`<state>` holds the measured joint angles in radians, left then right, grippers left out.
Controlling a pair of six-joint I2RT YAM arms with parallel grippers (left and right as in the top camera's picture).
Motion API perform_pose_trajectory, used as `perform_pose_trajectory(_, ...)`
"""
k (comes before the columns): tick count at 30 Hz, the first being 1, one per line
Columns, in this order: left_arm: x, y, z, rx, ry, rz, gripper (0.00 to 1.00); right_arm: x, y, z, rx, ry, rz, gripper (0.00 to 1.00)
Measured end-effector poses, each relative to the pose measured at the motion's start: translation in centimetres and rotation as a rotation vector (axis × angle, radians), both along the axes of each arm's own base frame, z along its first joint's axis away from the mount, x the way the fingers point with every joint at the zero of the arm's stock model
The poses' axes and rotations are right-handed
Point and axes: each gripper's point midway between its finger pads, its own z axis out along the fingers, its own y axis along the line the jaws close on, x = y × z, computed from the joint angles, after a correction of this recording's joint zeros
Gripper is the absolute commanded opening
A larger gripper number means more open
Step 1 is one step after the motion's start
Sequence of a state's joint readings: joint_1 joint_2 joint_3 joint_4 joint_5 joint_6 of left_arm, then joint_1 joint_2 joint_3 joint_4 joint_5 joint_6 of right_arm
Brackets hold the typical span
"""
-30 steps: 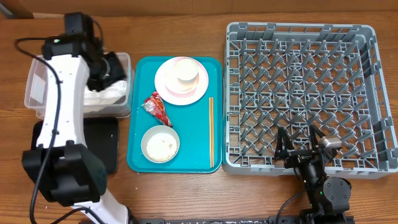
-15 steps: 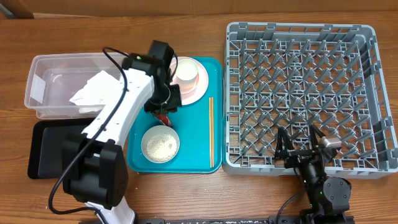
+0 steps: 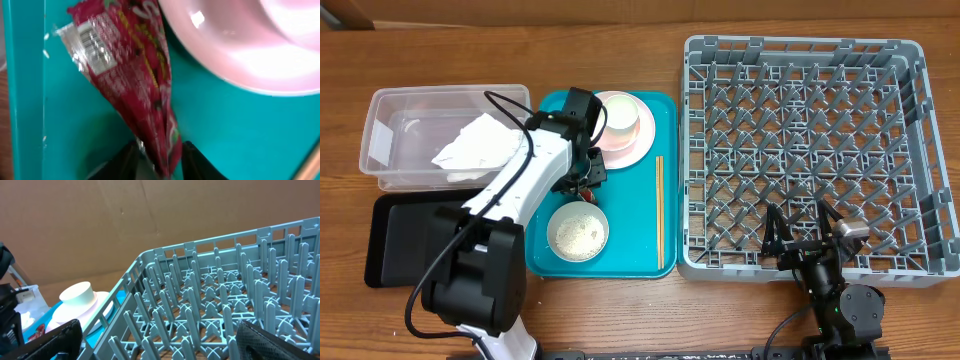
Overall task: Sort waste into correct bins and load items into the dishwasher
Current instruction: 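Reach the left gripper to the red snack wrapper and grasp it, then carry the red wrapper left and drop it into the clear bin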
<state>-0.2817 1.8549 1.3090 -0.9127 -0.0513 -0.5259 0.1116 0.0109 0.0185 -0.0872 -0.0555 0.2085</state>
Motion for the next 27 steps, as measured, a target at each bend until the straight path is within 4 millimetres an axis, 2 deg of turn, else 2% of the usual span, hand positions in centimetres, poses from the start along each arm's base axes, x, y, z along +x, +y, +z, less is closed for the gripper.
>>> perform_pose_trajectory(5, 0.0, 0.3, -1.8, 0.006, -0.027, 0.014, 0.31, 0.0, 0.0, 0.0, 0.000, 0.000, 0.000, 1.00)
perform_pose_trajectory(9, -0.3, 0.4, -2.5, 0.006, -0.028, 0.024, 0.28, 0.0, 0.0, 0.0, 0.000, 0.000, 0.000, 1.00)
perform_pose_trajectory(11, 0.0, 0.3, -2.5, 0.004, -0.040, 0.025, 0.06, 0.0, 0.0, 0.0, 0.000, 0.000, 0.000, 1.00)
perform_pose_trajectory(12, 0.0, 0.3, -2.5, 0.003, -0.043, 0.022, 0.04, 0.0, 0.0, 0.0, 0.000, -0.001, 0.000, 1.00)
perform_pose_trajectory(19, -0.2, 0.4, -1.9, 0.013, -0.024, 0.021, 0.04, 0.0, 0.0, 0.0, 0.000, 0.001, 0.000, 1.00)
perform_pose_trajectory(20, -0.1, 0.5, -0.8, 0.018, -0.009, 0.019, 0.04, 0.0, 0.0, 0.0, 0.000, -0.001, 0.000, 1.00)
perform_pose_trajectory(21, 0.9, 0.3, 0.8, 0.013, -0.028, 0.016, 0.04, 0.0, 0.0, 0.0, 0.000, 0.000, 0.000, 1.00)
perform_pose_trajectory(24, 4.3, -0.2, 6.3, -0.011, -0.129, 0.004, 0.04, 0.0, 0.0, 0.0, 0.000, 0.000, 0.000, 1.00)
perform_pose_trajectory(27, 6.8, 0.7, 12.3, -0.008, -0.246, 0.018, 0.04, 0.0, 0.0, 0.0, 0.000, 0.000, 0.000, 1.00)
